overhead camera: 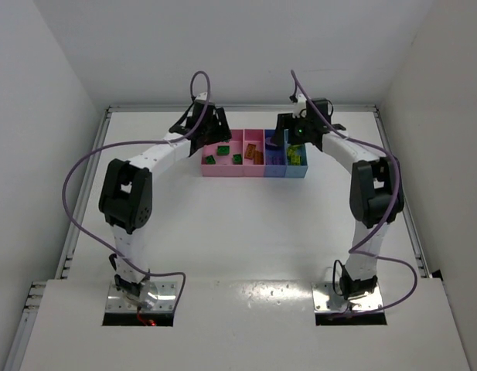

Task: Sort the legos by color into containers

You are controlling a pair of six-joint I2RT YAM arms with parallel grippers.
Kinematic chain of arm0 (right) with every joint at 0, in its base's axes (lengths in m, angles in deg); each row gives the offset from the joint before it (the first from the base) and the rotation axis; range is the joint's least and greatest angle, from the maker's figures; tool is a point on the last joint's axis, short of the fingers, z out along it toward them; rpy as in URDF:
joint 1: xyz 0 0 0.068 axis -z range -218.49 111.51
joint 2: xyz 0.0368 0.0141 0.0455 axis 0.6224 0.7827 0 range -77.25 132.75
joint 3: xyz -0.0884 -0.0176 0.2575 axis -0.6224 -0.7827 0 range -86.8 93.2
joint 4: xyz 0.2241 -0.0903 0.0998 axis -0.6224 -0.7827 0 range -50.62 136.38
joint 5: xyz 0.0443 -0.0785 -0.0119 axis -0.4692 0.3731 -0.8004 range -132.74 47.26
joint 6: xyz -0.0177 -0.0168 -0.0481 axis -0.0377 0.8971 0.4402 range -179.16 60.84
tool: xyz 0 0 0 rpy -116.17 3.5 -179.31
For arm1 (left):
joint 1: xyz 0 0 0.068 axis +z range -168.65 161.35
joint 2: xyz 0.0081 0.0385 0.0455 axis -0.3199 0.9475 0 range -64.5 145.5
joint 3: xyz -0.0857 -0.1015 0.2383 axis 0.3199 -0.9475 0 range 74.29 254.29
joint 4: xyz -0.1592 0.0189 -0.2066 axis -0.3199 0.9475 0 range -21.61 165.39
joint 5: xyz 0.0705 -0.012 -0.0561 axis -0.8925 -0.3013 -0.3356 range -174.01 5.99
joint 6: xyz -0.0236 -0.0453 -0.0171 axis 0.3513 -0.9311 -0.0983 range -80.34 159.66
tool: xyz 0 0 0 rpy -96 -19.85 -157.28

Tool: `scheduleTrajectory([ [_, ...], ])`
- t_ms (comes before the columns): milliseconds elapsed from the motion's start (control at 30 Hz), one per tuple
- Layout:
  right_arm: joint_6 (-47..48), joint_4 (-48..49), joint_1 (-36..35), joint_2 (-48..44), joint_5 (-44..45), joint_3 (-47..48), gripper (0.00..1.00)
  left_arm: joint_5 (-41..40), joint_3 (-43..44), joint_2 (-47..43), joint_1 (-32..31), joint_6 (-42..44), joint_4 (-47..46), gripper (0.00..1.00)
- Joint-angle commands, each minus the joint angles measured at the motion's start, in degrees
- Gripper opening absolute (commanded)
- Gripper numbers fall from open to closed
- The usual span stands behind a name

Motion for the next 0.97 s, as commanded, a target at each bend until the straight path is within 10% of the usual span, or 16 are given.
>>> scheduleTrajectory([
  [0,1.47,2.36,0.15,-8.02,-1.6,-0.09,0.76,-0.51,3.53,0.9,-0.39,2.36,-1.73,0.75],
  [333,16.41,-2.64,0.15,-25.08,-0.03,-12.74,0.81,4.42,3.1,-5.75,-0.39,16.31,0.89,0.94],
  [933,18.26,-4.4,17.64,-42.06,0.6,-36.39,0.9,-1.12,-32.59,-33.01,14.02,29.26,3.37,1.0],
])
